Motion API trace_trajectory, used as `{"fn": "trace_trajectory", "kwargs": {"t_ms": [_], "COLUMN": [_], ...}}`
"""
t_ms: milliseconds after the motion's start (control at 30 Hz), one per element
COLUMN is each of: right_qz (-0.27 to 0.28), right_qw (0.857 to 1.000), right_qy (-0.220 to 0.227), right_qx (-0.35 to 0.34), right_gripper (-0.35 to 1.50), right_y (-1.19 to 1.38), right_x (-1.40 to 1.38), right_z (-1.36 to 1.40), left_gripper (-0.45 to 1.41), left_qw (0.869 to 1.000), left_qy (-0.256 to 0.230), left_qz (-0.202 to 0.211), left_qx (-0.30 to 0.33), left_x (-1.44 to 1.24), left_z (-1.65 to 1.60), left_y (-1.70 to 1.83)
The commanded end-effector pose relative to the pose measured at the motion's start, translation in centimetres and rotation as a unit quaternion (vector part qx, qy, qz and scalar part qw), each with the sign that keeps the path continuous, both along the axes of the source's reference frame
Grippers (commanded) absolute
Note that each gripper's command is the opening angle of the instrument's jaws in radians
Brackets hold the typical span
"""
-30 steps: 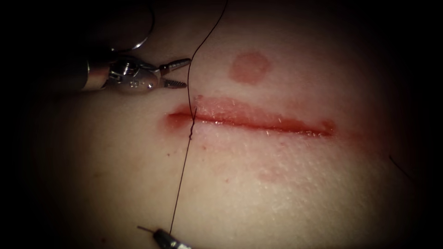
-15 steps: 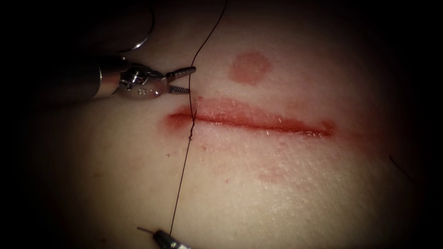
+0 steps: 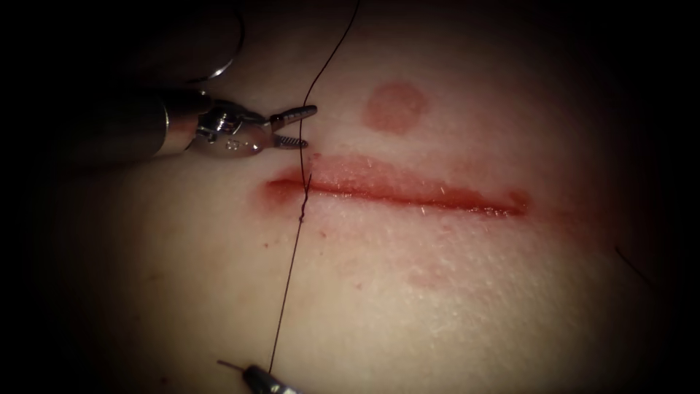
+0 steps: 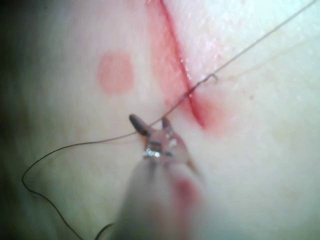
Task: Wound Closure
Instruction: Pull the right gripper down and the left gripper up to tension the knot.
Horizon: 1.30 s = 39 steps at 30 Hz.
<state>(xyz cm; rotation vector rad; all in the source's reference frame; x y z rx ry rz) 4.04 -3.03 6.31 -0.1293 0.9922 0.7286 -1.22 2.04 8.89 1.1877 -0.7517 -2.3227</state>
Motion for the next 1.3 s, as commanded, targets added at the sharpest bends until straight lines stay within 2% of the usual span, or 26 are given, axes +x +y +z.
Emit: {"fn": "trace_trajectory", "kwargs": {"t_ms": [33,100,133,233,267,433,533,567,600,667,733,833,867,900,933,1000,1033,1067,1133,1300], "right_qz": [-0.002,-0.002,-0.002,-0.002,-0.002,-0.002,-0.002,-0.002,-0.002,-0.002,-0.001,-0.001,-0.001,-0.001,-0.001,-0.001,-0.001,-0.001,-0.002,-0.001], "right_qw": [1.0,1.0,1.0,1.0,1.0,1.0,1.0,1.0,1.0,1.0,1.0,1.0,1.0,1.0,1.0,1.0,1.0,1.0,1.0,1.0], "right_qy": [0.001,0.001,0.001,0.001,0.001,0.001,0.001,0.001,0.001,0.001,0.001,0.001,0.001,0.001,0.0,0.0,0.001,0.001,0.001,0.002], "right_qx": [0.003,0.003,0.003,0.003,0.002,0.002,0.002,0.002,0.002,0.002,0.002,0.002,0.002,0.002,0.002,0.003,0.003,0.003,0.003,0.002], "right_gripper": [-0.35,-0.35,-0.35,-0.35,-0.35,-0.35,-0.35,-0.35,-0.35,-0.35,-0.35,-0.35,-0.35,-0.35,-0.35,-0.35,-0.35,-0.35,-0.35,-0.35], "right_y": [-0.08,-0.08,-0.08,-0.09,-0.09,-0.09,-0.09,-0.09,-0.09,-0.09,-0.09,-0.09,-0.09,-0.09,-0.09,-0.08,-0.08,-0.09,-0.09,-0.09], "right_x": [0.04,0.04,0.04,0.04,0.04,0.04,0.03,0.03,0.03,0.03,0.03,0.04,0.03,0.03,0.03,0.03,0.03,0.03,0.03,0.04], "right_z": [0.04,0.05,0.04,0.04,0.04,0.03,0.03,0.03,0.03,0.03,0.03,0.03,0.03,0.03,0.03,0.02,0.02,0.01,0.01,0.01], "left_gripper": [0.37,0.27,0.13,-0.12,-0.31,-0.35,-0.35,-0.35,-0.35,-0.35,-0.35,-0.35,-0.35,-0.35,-0.35,-0.35,-0.35,-0.35,-0.35,-0.35], "left_qw": [1.0,1.0,1.0,1.0,1.0,0.998,0.989,0.975,0.951,0.932,0.924,0.896,0.882,0.866,0.825,0.772,0.758,0.75,0.746,0.745], "left_qy": [-0.001,-0.003,-0.004,-0.007,-0.008,-0.034,-0.074,-0.102,-0.132,-0.154,-0.158,-0.154,-0.158,-0.165,-0.178,-0.187,-0.178,-0.172,-0.171,-0.17], "left_qz": [-0.001,-0.003,-0.004,-0.001,0.001,-0.018,-0.033,-0.049,-0.068,-0.079,-0.086,-0.103,-0.114,-0.121,-0.14,-0.155,-0.165,-0.173,-0.182,-0.195], "left_qx": [0.0,-0.002,-0.002,-0.001,-0.003,0.051,0.126,0.191,0.271,0.319,0.338,0.403,0.43,0.457,0.518,0.588,0.606,0.615,0.617,0.616], "left_x": [-0.05,-0.04,-0.04,-0.04,-0.03,-0.02,-0.01,0.0,0.0,0.0,0.0,0.0,-0.01,-0.01,0.0,0.03,0.05,0.06,0.08,0.1], "left_z": [0.06,0.05,0.05,0.05,0.04,0.0,-0.04,-0.06,-0.09,-0.1,-0.1,-0.1,-0.09,-0.08,-0.05,0.01,0.05,0.09,0.14,0.28], "left_y": [0.0,0.0,0.0,0.01,0.03,0.09,0.14,0.15,0.17,0.18,0.18,0.18,0.19,0.21,0.25,0.38,0.46,0.59,0.73,1.04]}}
